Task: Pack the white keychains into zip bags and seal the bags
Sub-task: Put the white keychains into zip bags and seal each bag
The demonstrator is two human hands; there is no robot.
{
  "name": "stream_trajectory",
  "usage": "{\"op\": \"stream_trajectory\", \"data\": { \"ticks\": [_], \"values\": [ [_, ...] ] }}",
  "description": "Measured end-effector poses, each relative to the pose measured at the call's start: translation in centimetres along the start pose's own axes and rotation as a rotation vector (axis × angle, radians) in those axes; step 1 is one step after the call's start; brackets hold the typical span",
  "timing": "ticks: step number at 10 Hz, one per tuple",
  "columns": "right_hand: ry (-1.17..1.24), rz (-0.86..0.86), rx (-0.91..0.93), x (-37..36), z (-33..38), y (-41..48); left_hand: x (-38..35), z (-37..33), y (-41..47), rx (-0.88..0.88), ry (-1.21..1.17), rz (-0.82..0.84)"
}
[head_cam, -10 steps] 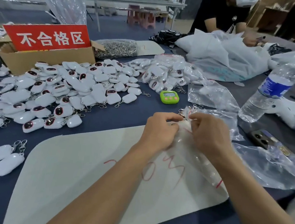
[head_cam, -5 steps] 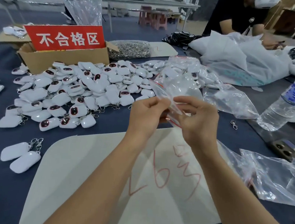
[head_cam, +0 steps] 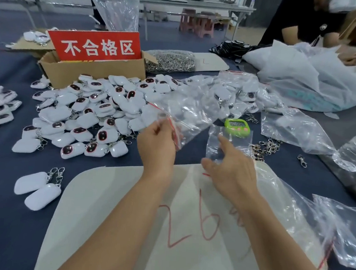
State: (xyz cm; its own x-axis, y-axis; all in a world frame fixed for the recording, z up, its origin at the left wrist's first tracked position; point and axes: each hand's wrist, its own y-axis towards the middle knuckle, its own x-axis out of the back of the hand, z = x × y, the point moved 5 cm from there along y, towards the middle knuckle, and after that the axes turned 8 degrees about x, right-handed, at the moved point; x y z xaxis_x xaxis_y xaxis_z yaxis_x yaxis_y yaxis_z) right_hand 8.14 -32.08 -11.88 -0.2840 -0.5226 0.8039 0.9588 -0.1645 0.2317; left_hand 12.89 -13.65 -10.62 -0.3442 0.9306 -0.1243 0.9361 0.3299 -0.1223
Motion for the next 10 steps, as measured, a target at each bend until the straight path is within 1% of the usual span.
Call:
{"op": "stream_trajectory", "data": {
  "ticks": [1,2,3,4,5,6,7,8,9,10],
  "values": [
    [-0.21,-0.068,-0.055,1.2,-1.1,0.7,2.3,-1.4,1.7,-0.136,0.072,-0.164],
    [-0.347,-0.171,-0.153,2.8,-1.8,1.0,4.2,-2.7,2.0,-0.313,0.249,-0.327],
    [0.065,-0.322,0.096,2.8,2.4,0.9,3.3,-2.7,1.1,-0.382,0.37,-0.319],
    [0.466,-0.018,0.113,0.0,7.3,2.5,0.4,-1.3,0.6,-0.331,0.384,-0.019],
    [0.356,-0.054,0.091,-1.2,8.1,4.0,-0.5,-0.8,-0.1,-0.346,0.414,0.154],
    [0.389,-0.11,0.08,-2.3,6.0,4.7,1.2,-1.6,-0.2,-0.564,0.584,-0.105],
    [0.441,-0.144,0.088,-2.8,4.4,4.3,1.7,-3.1,-0.7,-0.613,0.533,-0.246],
    [0.485,-0.204,0.139,-2.6,3.9,4.4,0.1,-4.5,-2.7,-0.908,0.549,-0.08],
    [0.839,-0.089,0.058,-2.6,3.4,5.0,-1.6,-4.7,-5.3,-1.166,0.648,0.069],
    [1.099,0.112,-0.183,-4.0,2.3,5.0,-2.7,-3.9,-6.6,-1.126,0.74,0.209]
  ]
}}
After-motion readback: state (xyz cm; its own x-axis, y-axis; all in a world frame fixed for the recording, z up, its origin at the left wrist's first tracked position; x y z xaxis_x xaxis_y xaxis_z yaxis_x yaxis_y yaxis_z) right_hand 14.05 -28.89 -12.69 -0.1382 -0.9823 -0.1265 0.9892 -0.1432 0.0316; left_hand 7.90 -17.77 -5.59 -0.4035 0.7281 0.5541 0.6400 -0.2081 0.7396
